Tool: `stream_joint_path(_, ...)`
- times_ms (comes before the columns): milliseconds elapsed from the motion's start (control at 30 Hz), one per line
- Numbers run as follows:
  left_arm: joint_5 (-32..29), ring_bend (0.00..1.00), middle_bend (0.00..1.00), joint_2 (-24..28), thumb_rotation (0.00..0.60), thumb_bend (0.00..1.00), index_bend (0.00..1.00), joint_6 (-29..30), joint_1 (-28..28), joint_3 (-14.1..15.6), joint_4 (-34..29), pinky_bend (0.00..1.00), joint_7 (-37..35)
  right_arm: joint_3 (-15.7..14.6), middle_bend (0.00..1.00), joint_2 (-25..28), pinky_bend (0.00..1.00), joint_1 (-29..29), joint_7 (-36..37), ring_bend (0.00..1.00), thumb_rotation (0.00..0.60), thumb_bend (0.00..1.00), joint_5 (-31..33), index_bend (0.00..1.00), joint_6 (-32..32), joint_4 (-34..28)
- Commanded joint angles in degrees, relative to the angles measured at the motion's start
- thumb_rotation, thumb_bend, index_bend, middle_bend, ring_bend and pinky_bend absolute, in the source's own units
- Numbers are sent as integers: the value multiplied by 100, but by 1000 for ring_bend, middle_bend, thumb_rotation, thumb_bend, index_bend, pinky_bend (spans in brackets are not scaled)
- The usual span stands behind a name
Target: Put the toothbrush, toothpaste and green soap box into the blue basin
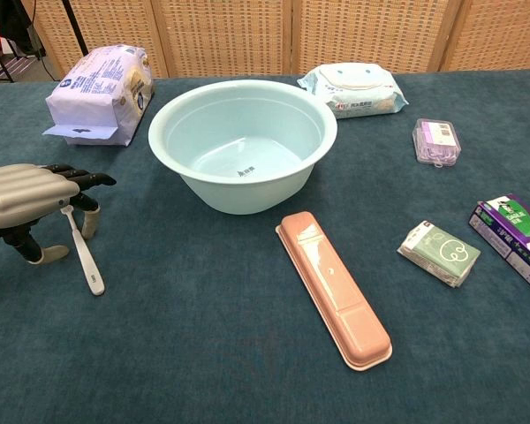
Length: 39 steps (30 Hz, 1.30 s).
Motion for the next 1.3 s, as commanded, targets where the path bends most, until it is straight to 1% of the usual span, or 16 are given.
stream_joint_path(33,61,0,0,-49,600,396,526,33,26,24,60,0,-25,-4,0,-2,81,-1,2,0,600,53,-10,53,3,0)
stream_joint_path(233,185,0,0,-99,600,427,612,124,67,31,132,0,-84,-1,0,-10,81,-4,5,0,600,53,-19,53,14,7)
stream_joint_path(467,252,0,0,-132,600,445,672,176,108,23,201,0,-119,4,0,-19,81,-10,10,0,600,53,-34,53,37,14)
stream_joint_path(667,324,0,0,-111,600,463,687,249,129,-30,167,0,-191,6,0,-21,81,-11,13,0,600,53,-37,53,42,13)
stream_joint_path(800,509,0,0,-64,600,464,704,406,145,-91,87,0,-336,9,0,-23,81,-14,4,0,600,53,-22,53,40,8)
stream_joint_path(900,585,0,0,-1,600,463,712,483,143,-157,-2,0,-431,11,0,-26,81,-14,-4,0,600,53,-12,53,37,-1)
stream_joint_path(1067,681,0,0,211,600,462,723,650,123,-328,-324,0,-532,16,0,-33,81,-17,-21,0,600,53,-4,53,42,-9)
stream_joint_path(1133,699,0,0,309,600,461,725,765,109,-434,-494,0,-489,16,0,-39,81,-17,-16,0,600,53,-9,53,44,-9)
stream_joint_path(1300,629,0,0,545,600,461,730,840,-2,-694,-905,0,-337,0,0,-49,81,-10,-12,0,600,53,-25,53,21,-7)
